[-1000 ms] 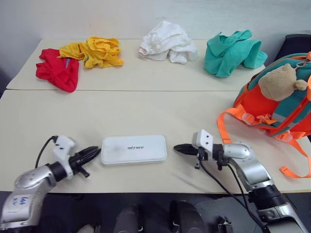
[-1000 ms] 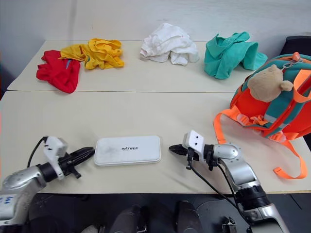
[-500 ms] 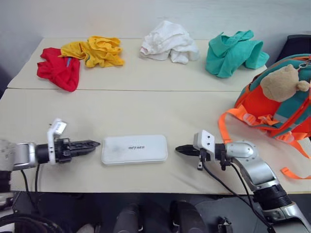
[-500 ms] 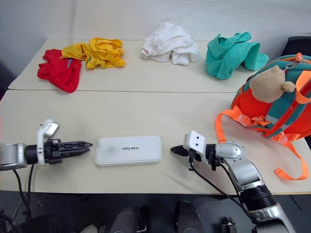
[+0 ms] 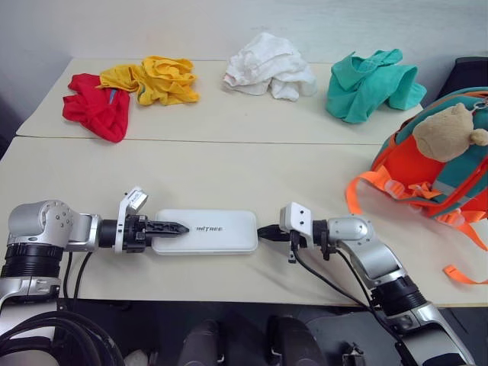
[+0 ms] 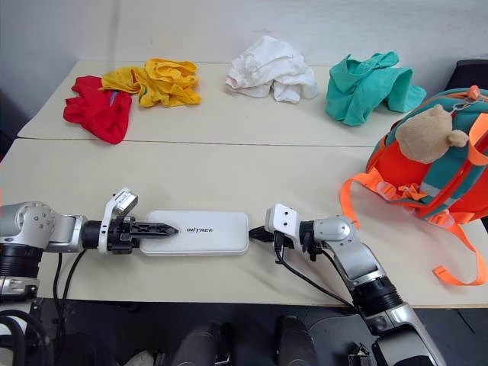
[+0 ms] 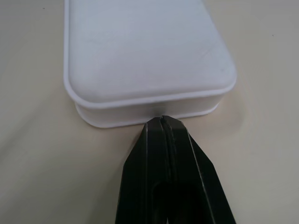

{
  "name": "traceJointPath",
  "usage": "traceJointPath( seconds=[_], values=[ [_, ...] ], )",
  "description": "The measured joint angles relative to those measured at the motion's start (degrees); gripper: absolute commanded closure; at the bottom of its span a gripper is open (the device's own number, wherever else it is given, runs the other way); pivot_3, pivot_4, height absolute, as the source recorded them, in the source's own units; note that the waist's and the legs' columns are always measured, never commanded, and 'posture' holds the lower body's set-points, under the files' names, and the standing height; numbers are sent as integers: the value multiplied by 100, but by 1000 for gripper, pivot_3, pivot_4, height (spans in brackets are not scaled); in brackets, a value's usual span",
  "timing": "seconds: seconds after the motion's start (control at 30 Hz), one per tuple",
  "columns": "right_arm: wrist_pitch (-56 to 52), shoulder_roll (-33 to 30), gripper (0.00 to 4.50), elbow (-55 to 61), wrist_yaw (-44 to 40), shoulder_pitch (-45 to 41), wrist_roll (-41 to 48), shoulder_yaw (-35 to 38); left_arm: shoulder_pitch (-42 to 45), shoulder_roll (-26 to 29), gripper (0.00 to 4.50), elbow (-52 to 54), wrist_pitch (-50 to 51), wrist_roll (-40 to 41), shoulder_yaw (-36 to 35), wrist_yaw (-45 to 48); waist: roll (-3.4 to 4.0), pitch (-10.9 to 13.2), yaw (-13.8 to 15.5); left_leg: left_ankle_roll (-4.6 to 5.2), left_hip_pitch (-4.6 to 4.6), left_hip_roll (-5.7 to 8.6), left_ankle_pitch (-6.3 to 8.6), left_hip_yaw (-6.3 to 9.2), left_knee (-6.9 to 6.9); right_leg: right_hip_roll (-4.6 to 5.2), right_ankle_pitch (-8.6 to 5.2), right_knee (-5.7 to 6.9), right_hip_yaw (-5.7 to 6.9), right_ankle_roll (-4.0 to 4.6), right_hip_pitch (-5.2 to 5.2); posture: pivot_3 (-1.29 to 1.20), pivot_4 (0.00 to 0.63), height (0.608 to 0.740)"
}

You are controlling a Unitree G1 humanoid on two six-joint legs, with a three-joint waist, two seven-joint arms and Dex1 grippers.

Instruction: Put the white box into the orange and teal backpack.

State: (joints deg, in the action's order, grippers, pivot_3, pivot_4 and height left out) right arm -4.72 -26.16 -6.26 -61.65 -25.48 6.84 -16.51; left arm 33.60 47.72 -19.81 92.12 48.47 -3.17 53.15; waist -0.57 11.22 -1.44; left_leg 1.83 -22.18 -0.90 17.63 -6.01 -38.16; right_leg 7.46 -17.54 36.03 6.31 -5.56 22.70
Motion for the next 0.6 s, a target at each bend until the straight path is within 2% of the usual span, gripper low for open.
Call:
traceJointPath(
  seconds=[0.1, 0.17, 0.3, 0.4, 0.5, 0.6],
  values=[
    [95, 2, 4500, -96, 1, -6, -3, 12, -1, 70, 2791, -5, 23, 122, -19, 281, -3, -2, -10, -1, 1, 0, 0, 0, 0, 0, 0, 0, 0, 0, -1, 0, 150, 740],
    [135, -2, 4500, -114, -1, -6, -13, 23, -7, 83, 3105, 5, 23, 176, -31, 390, -4, -3, -9, 0, 3, 0, -1, 1, -1, 1, 0, 0, 0, 0, -3, 0, 150, 740],
    [275, -98, 4500, -34, -14, 189, 55, 135, -123, 92, 3167, 177, -11, 213, -103, 435, -4, -3, -1, 0, 1, 0, 0, 4, -1, 3, 0, -2, 1, 0, -3, 0, 150, 740],
    [309, -369, 4500, 286, -25, 679, 359, 516, -415, 110, 3167, 545, -112, 291, -329, 448, -4, -2, 1, 0, -3, 0, 0, 6, 2, 6, 0, -7, 1, 0, -2, 0, 150, 740],
    [-74, -785, 3904, 1031, 46, 1771, 1180, 1623, -1028, 21, 3184, 1347, -734, 359, -896, 430, -5, -1, 28, -2, -8, 0, 1, 14, 7, 9, 0, -16, 3, 0, -5, 0, 150, 740],
    [-432, -998, 2932, 1608, 326, 2576, 1719, 2620, -1532, -168, 3185, 1998, -1652, 344, -1424, 501, -6, 0, 41, -1, 1, -1, 0, 15, 3, 14, 0, -28, 2, 0, -10, 0, 150, 740]
  ],
)
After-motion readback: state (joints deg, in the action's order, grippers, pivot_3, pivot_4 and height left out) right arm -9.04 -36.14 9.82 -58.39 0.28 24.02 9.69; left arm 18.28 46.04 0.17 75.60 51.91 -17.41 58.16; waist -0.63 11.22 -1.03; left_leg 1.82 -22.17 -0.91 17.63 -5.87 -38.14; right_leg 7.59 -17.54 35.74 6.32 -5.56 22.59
